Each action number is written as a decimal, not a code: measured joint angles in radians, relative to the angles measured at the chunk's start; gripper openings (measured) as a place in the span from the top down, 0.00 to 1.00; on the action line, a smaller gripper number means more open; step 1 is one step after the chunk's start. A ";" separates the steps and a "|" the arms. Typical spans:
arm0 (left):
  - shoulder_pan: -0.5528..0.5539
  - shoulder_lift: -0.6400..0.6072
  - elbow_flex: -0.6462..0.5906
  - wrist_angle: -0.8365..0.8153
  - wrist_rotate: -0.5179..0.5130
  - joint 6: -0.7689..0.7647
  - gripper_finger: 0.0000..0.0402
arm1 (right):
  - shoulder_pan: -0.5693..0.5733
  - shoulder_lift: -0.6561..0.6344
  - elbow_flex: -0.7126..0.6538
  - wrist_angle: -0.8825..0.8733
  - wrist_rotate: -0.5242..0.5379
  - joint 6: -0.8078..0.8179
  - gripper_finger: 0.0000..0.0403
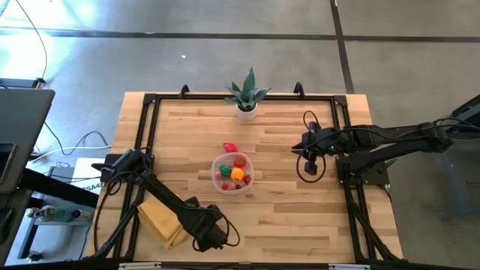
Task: Pick and placing Produce into tupperware
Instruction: Put the violet onion into the transparent bin
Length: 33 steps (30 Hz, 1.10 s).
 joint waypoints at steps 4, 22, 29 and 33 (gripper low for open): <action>0.000 0.000 0.000 0.003 -0.043 -0.028 0.33 | 0.000 0.000 0.000 0.000 0.000 0.000 0.88; 0.000 0.000 0.000 0.045 -0.125 -0.062 0.33 | 0.000 0.000 0.000 0.000 0.000 0.000 0.88; 0.006 0.000 0.000 0.063 -0.171 -0.083 0.33 | 0.000 0.000 0.000 0.000 0.000 0.000 0.88; 0.008 0.000 0.000 0.081 -0.196 -0.103 0.32 | 0.000 0.000 0.000 0.000 0.000 0.000 0.88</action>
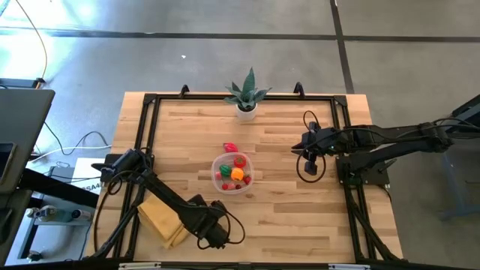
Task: Pick and placing Produce into tupperware
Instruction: Put the violet onion into the transparent bin
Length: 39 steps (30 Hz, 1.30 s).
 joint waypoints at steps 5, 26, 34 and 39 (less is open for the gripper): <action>0.004 0.000 0.000 0.002 -0.003 -0.039 0.27 | 0.000 0.000 0.000 0.000 0.000 0.000 0.88; 0.005 0.000 -0.001 -0.005 -0.052 -0.079 0.10 | 0.000 0.000 0.000 0.000 0.000 0.000 0.88; 0.006 0.000 -0.027 0.017 -0.045 -0.087 0.10 | 0.000 0.000 0.000 0.000 0.000 0.000 0.88; 0.012 0.000 -0.032 0.028 -0.026 -0.092 0.10 | 0.000 0.000 0.000 0.000 0.000 0.000 0.88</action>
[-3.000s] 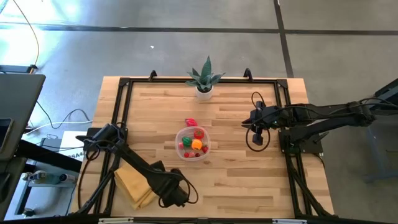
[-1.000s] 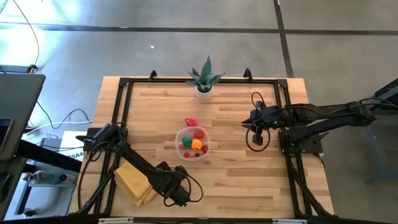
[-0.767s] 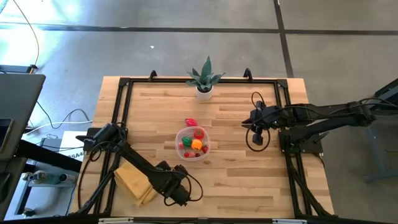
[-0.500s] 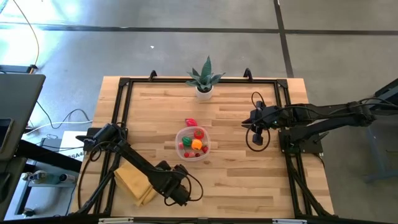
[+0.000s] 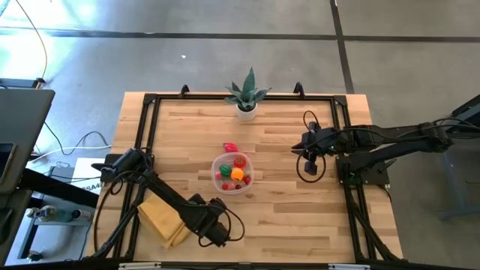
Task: Pick and placing Produce into tupperware
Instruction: Put the violet onion into the transparent bin
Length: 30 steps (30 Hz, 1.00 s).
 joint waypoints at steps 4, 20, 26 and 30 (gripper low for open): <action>0.000 0.000 0.000 0.002 0.008 -0.001 0.10 | 0.000 0.000 0.000 0.000 0.000 0.000 0.88; -0.001 0.013 -0.001 -0.009 0.058 -0.013 0.10 | 0.000 0.000 0.000 0.000 0.000 0.000 0.88; 0.006 0.012 0.000 -0.006 0.057 -0.010 0.10 | 0.000 0.000 0.000 0.000 0.000 0.000 0.88; 0.013 0.012 0.000 -0.003 0.057 0.001 0.10 | 0.000 0.000 0.000 0.000 0.000 0.000 0.88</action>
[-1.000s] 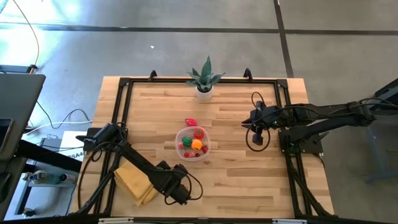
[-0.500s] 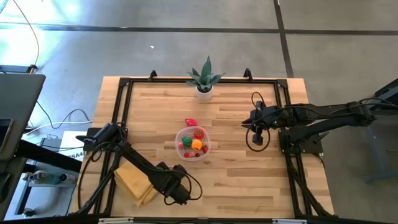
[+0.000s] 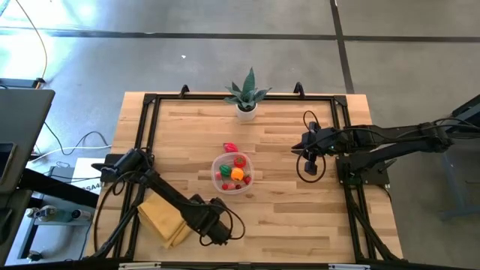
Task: Pick and placing Produce into tupperware
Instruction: Put the violet onion into the transparent bin
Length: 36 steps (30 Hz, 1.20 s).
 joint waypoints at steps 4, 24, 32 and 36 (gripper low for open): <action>0.000 0.019 -0.001 0.003 0.000 0.004 0.10 | 0.000 0.000 0.000 0.001 0.000 0.000 0.88; 0.008 0.031 0.000 0.006 0.007 -0.009 0.20 | 0.000 0.000 0.000 0.000 0.000 0.000 0.88; 0.013 0.031 0.000 0.003 0.008 -0.010 0.24 | 0.000 0.000 0.000 0.000 0.000 0.000 0.88; 0.013 0.031 0.000 -0.005 0.019 -0.016 0.25 | 0.000 0.000 0.000 0.000 0.000 0.000 0.88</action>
